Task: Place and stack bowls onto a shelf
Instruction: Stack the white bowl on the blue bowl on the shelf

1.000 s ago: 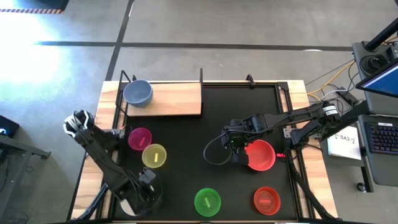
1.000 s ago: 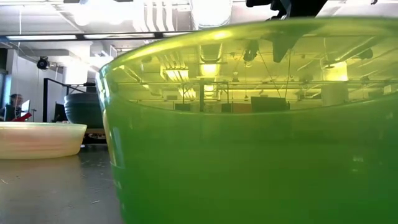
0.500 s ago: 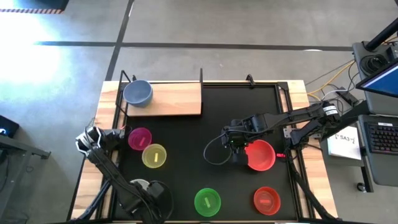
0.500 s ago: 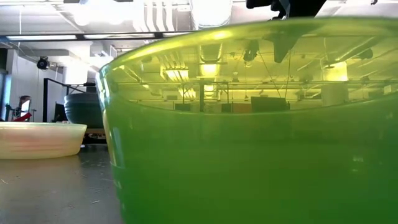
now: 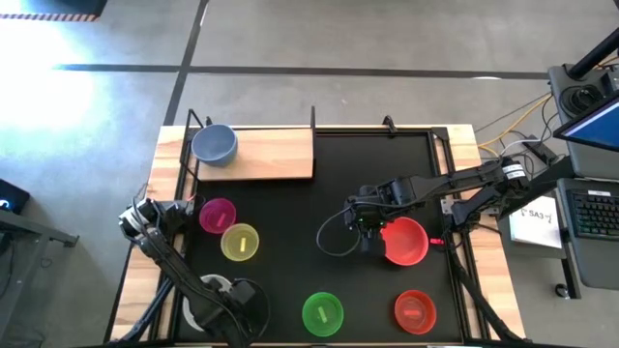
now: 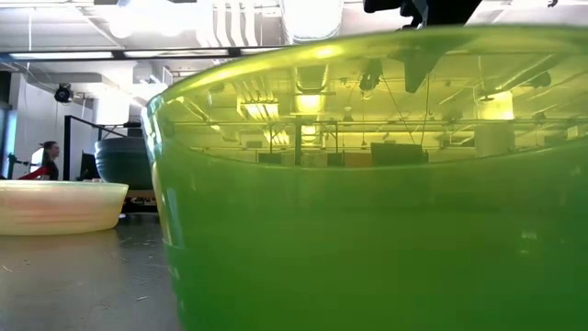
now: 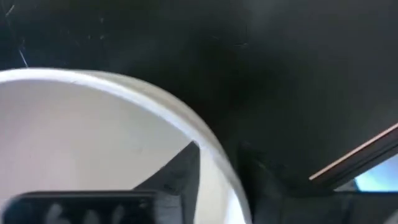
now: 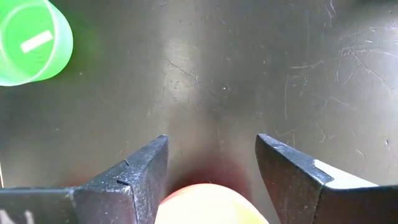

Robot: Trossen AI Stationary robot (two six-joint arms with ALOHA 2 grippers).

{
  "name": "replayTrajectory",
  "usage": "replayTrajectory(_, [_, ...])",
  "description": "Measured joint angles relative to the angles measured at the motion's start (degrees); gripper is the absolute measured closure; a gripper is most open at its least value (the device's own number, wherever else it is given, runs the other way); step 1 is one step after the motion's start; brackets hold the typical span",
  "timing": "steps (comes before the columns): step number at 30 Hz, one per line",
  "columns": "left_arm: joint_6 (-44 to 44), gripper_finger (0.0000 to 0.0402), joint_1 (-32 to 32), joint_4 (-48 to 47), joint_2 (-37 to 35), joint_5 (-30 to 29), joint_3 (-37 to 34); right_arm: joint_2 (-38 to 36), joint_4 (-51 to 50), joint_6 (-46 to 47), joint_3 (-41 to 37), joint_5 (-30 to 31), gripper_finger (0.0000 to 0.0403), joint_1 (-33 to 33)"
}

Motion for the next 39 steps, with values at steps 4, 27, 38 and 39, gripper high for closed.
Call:
replayTrajectory(4, [5.84, 0.0386, 0.15, 0.01, -0.04, 0.38, -0.34, 0.00, 0.07, -0.95, -0.07, 0.00, 0.0174, 0.01])
replayTrajectory(27, [30.24, 0.0401, 6.87, -15.96, -0.17, -11.14, 16.60, -0.02, 0.04, -6.53, -1.88, 1.34, 0.0174, -0.28])
replayTrajectory(38, [50.75, 0.0401, 21.90, -29.78, -4.68, -23.26, 16.77, -0.02, -0.42, -8.07, -1.90, 6.93, 0.0174, -0.52])
replayTrajectory(39, [52.51, 0.0401, 23.47, -29.81, -5.62, -24.51, 16.76, -0.02, -0.42, -9.18, -1.90, 7.29, 0.0174, -0.52])
